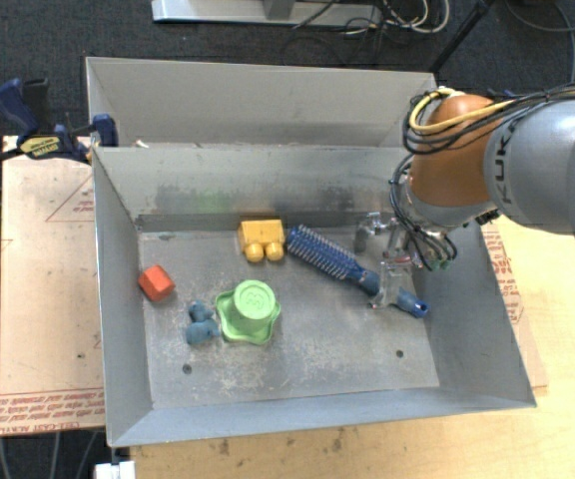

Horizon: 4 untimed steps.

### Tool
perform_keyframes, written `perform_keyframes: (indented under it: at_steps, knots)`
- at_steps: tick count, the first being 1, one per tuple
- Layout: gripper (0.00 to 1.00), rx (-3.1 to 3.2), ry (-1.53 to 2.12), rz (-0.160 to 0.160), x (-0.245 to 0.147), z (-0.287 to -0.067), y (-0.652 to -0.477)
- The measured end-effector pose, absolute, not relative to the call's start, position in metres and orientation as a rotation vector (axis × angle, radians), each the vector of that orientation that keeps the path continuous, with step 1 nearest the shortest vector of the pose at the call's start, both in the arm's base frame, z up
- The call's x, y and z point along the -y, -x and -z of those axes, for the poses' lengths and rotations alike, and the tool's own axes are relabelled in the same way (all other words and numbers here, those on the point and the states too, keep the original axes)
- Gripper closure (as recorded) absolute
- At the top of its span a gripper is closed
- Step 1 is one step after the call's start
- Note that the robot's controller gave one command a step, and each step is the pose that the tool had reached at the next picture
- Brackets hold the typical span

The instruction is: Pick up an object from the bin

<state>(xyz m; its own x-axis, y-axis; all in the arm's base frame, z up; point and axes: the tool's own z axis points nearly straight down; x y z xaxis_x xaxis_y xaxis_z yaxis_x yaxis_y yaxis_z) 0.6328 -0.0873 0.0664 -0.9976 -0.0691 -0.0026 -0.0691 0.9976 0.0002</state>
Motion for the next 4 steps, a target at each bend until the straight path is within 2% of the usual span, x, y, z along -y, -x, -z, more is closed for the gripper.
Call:
perform_keyframes:
  at_steps: [1,2,3,4]
  knots:
    - [0.0,-3.137,0.109,0.0,0.087,-0.067,-0.633]
    - [1.0,-3.136,0.109,0.0,0.087,-0.068,-0.634]
    - [1.0,-3.133,0.11,0.001,0.087,-0.106,-0.636]
    - [1.0,-3.13,0.11,0.003,0.087,-0.168,-0.638]
